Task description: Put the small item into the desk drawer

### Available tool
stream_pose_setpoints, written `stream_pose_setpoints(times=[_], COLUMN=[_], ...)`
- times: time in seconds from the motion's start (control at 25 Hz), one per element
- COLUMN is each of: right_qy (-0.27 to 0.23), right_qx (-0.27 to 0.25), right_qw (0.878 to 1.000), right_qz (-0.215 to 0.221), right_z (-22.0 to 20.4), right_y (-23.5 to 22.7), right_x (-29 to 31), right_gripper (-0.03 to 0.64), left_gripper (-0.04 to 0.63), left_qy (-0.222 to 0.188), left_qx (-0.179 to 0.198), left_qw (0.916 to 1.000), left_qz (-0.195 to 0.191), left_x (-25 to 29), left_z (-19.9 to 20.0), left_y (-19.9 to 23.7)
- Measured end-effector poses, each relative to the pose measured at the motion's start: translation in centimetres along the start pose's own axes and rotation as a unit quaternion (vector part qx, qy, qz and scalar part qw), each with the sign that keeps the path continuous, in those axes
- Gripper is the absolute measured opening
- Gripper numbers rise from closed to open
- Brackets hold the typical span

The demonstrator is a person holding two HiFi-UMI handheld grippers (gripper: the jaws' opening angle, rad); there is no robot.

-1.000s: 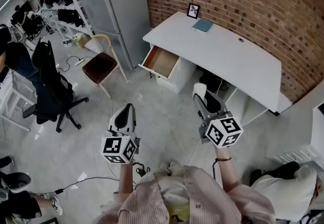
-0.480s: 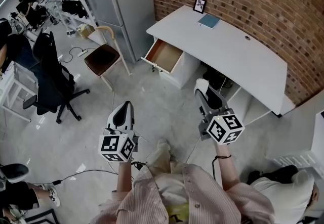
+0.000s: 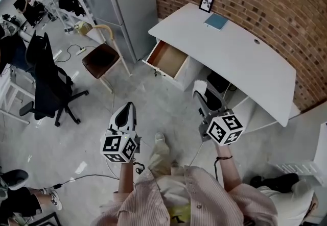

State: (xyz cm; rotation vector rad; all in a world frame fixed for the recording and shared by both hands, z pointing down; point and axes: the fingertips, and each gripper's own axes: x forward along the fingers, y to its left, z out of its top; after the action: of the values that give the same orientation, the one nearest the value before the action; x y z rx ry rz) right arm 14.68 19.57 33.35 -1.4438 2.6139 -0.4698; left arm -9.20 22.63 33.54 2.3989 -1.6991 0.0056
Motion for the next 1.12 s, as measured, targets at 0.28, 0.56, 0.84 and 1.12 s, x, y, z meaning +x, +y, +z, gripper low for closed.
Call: stream_pose_setpoints(times=[0.28,0.56,0.84,1.12], right_qy=[0.024,0.04,0.054,0.073], right_qx=[0.012,0.027,0.026,0.019], right_qw=[0.999,0.998,0.996,0.995], right_qz=[-0.019,-0.041,-0.063,-0.07], right_z=[-0.5,-1.1,-2.0,-3.0], right_y=[-3.1,-6.2,-8.1,-9.4], right_x=[8.3,15.9,21.9,26.1], right_gripper=[0.161,0.161,0.161,0.161], left_gripper=[-0.002,-0.002,-0.002,-0.002], left_qy=[0.02,0.043,0.061,0.08], left_qx=[-0.012,-0.024,-0.04,-0.053], left_qw=[0.9997,0.9984,0.9962,0.9928], left_qz=[-0.011,-0.03,-0.048,-0.072], left_x=[8.4,16.2,22.0,25.7], left_z=[0.5,0.4,-0.2,-1.3], left_y=[4.7,9.0,12.8,13.9])
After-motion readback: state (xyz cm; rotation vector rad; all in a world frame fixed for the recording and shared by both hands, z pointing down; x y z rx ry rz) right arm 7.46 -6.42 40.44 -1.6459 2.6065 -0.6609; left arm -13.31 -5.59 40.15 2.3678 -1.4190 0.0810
